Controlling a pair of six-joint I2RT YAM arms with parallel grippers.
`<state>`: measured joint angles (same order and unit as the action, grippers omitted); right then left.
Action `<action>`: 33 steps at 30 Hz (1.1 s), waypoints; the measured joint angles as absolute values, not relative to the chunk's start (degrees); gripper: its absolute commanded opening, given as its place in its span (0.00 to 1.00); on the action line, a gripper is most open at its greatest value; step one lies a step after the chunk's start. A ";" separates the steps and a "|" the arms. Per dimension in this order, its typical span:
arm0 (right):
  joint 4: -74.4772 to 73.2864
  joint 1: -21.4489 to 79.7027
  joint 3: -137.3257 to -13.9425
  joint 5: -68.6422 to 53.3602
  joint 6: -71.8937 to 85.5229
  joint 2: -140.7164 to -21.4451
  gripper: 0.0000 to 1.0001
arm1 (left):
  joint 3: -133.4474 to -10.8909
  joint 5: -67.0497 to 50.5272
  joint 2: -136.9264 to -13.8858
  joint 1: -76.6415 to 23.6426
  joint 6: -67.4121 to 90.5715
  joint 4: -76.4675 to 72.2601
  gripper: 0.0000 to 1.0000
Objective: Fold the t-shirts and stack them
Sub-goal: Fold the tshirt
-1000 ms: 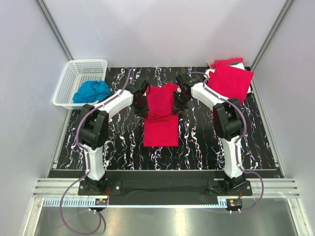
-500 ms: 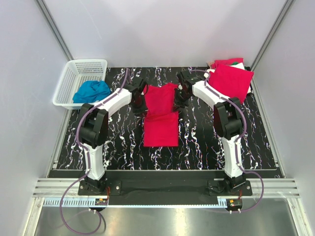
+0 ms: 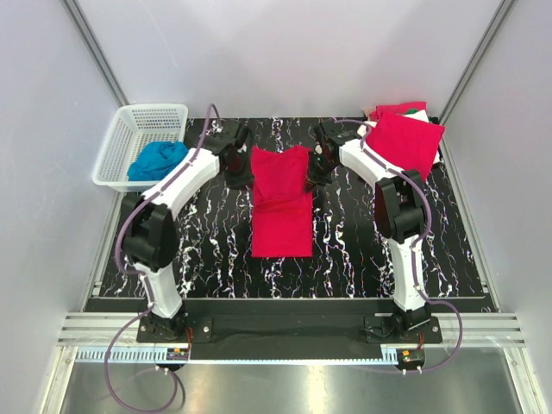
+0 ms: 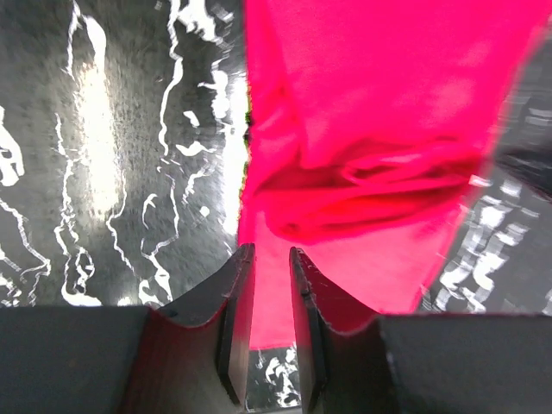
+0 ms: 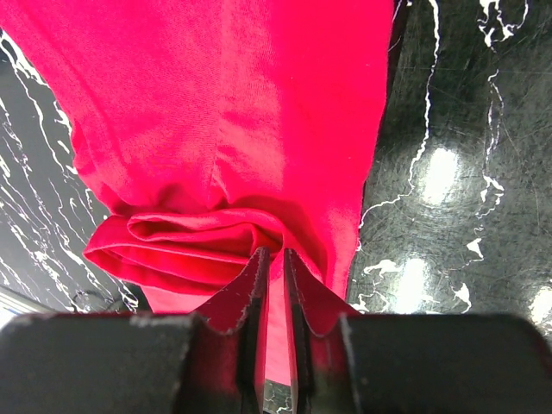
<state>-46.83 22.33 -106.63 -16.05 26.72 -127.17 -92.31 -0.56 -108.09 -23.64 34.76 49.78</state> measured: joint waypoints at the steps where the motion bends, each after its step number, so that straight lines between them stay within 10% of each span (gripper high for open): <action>1: -46.83 22.33 -106.65 -16.08 26.70 -127.15 0.18 | -92.58 -0.95 -106.43 -23.62 34.46 49.93 0.27; 12: -46.89 22.33 -101.71 -16.16 26.28 -121.32 0.18 | -83.74 -4.40 -99.61 -29.41 30.96 47.62 0.00; 33: -47.03 22.33 -92.66 -17.28 26.39 -114.39 0.17 | -81.84 -5.26 -111.46 -33.01 28.23 40.66 0.00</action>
